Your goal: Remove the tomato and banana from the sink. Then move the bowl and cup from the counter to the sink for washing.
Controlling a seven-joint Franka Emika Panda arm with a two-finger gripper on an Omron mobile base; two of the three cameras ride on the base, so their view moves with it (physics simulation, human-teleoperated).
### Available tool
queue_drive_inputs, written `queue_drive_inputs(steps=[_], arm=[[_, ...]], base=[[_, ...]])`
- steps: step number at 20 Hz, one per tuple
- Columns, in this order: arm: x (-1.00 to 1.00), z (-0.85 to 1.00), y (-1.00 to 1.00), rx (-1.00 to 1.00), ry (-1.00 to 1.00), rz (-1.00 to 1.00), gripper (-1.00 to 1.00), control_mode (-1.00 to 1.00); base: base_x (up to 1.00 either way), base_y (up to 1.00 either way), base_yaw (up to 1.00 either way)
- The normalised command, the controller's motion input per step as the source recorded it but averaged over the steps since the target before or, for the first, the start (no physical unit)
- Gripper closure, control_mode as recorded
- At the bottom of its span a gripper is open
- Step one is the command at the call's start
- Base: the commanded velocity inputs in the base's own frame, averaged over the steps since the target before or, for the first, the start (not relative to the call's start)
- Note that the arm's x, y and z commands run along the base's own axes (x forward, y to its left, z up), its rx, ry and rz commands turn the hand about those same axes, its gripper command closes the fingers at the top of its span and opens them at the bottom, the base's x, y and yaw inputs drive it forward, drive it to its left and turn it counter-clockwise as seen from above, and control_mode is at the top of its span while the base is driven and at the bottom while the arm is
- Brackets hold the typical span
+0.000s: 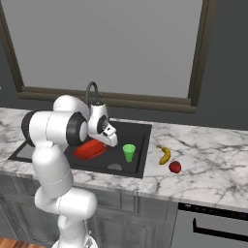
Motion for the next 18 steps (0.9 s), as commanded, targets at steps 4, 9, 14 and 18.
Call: queue_drive_inputs(steps=[4,9,14,18], arm=[[0.09,-0.18,0.0,0.06,0.0,0.05,1.0,-1.0],[0.11,-0.18,0.0,0.07,0.0,0.04,1.0,-1.0],[0.15,-0.2,0.0,0.06,0.0,0.04,1.0,-1.0],[0.16,-0.19,0.0,0.04,0.0,0.03,1.0,-1.0]], base=[[0.0,0.0,0.0],[0.0,0.0,0.0],[0.0,0.0,0.0],[0.0,0.0,0.0]])
